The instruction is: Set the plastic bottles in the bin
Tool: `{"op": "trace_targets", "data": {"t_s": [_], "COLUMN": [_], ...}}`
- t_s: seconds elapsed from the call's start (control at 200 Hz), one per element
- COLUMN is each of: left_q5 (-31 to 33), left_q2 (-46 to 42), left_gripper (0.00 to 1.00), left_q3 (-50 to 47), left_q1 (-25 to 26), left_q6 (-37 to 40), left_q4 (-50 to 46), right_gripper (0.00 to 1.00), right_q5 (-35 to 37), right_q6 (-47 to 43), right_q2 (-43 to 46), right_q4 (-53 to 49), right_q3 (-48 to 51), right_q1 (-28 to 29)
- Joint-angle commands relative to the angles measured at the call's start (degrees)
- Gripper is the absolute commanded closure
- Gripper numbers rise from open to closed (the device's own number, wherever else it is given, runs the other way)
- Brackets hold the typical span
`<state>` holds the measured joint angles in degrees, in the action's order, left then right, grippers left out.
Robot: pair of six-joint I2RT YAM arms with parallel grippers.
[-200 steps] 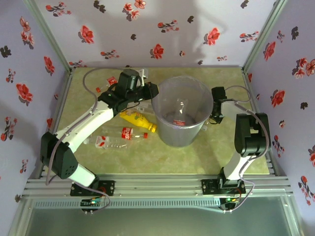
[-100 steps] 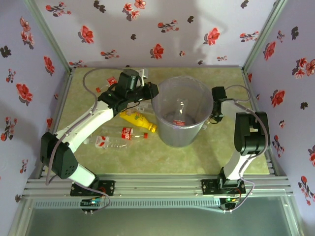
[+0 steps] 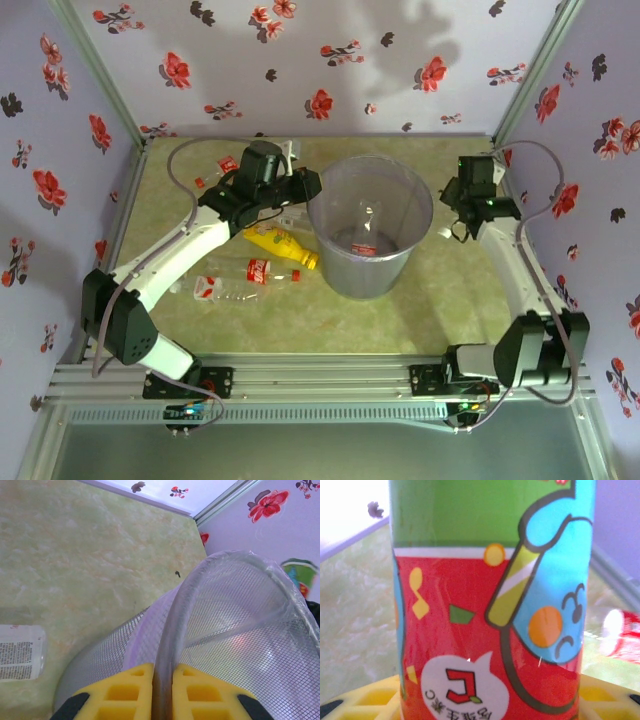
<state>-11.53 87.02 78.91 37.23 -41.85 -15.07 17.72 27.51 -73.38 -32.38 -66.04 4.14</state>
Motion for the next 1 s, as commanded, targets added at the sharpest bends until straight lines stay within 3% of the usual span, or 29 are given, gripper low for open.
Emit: {"op": "trace_targets", "data": {"t_s": [0.0, 0.08, 0.4, 0.615, 0.84, 0.995], "left_q5": [1.5, 1.4, 1.4, 1.4, 1.4, 1.5], "left_q2": [-1.3, -1.2, -0.9, -0.7, -0.7, -0.7], "left_gripper": [0.99, 0.99, 0.99, 0.99, 0.99, 0.99], "left_q3": [-0.8, -0.9, -1.2, -1.4, -1.1, -1.1], "left_q1": [-0.1, -0.1, -0.1, -0.1, 0.0, 0.0], "left_q6": [1.5, 1.4, 0.9, 0.5, 0.3, 0.4], "left_q4": [-0.4, -0.2, 0.5, 1.0, 1.2, 1.2], "right_gripper": [0.57, 0.58, 0.58, 0.61, 0.62, 0.63], "right_q5": [8.4, 10.3, 2.7, -14.1, -19.4, -22.6], "right_q6": [-4.0, -5.6, -8.7, -6.9, -8.2, -8.2], "right_q2": [4.5, 6.8, 13.1, 9.8, 5.0, 2.6], "right_q4": [-4.8, -6.7, -4.5, -2.1, -1.8, -3.2], "right_q3": [-3.7, -6.3, -15.6, -20.2, -20.4, -18.9], "right_q1": [0.7, 1.7, 10.4, 16.9, 26.8, 29.8]}}
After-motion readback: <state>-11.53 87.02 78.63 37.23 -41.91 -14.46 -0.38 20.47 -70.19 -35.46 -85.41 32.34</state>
